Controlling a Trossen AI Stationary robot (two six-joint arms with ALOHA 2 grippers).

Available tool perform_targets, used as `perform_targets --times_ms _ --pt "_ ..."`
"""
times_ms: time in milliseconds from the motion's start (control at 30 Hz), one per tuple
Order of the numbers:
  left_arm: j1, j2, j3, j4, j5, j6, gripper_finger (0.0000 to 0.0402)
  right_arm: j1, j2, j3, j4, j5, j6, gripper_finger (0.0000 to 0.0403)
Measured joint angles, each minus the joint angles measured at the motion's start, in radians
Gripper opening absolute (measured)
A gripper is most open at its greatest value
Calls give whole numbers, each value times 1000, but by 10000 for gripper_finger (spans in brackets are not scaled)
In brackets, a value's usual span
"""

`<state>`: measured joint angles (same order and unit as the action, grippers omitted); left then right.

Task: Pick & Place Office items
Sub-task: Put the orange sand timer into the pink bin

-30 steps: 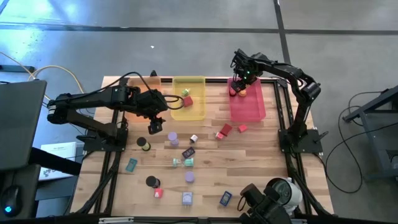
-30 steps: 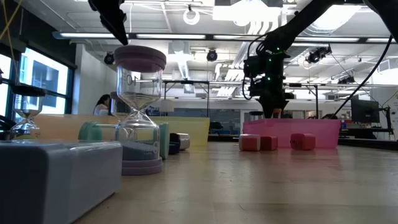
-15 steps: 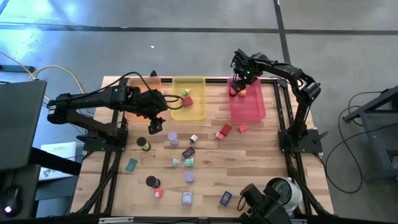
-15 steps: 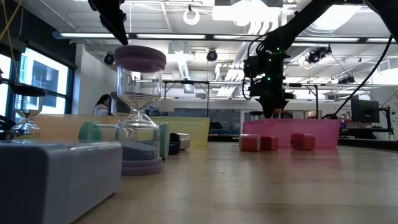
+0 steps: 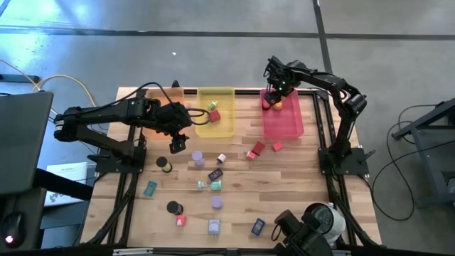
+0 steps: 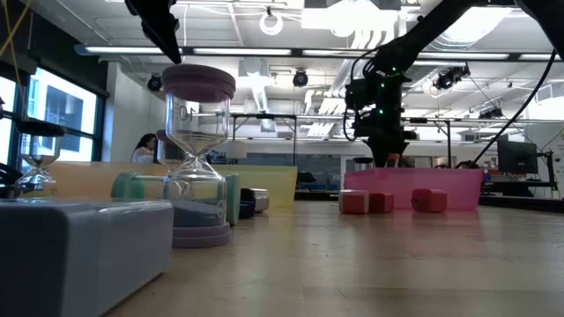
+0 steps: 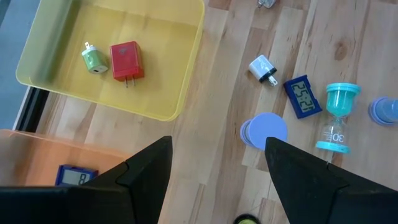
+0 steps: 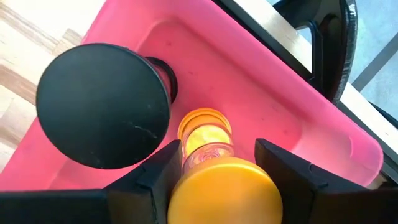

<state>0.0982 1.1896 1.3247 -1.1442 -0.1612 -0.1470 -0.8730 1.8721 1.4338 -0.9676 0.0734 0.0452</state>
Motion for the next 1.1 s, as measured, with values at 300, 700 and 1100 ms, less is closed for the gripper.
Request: perform_targets --times_ms 300,700,1100 --pt "0 0 0 0 0 -3 250 0 0 0 -1 -43 -4 204" --pt "0 0 0 0 0 -3 250 0 0 0 -5 -51 -4 206" --pt "0 0 0 0 3 -2 250 0 0 0 -12 -55 -5 206"
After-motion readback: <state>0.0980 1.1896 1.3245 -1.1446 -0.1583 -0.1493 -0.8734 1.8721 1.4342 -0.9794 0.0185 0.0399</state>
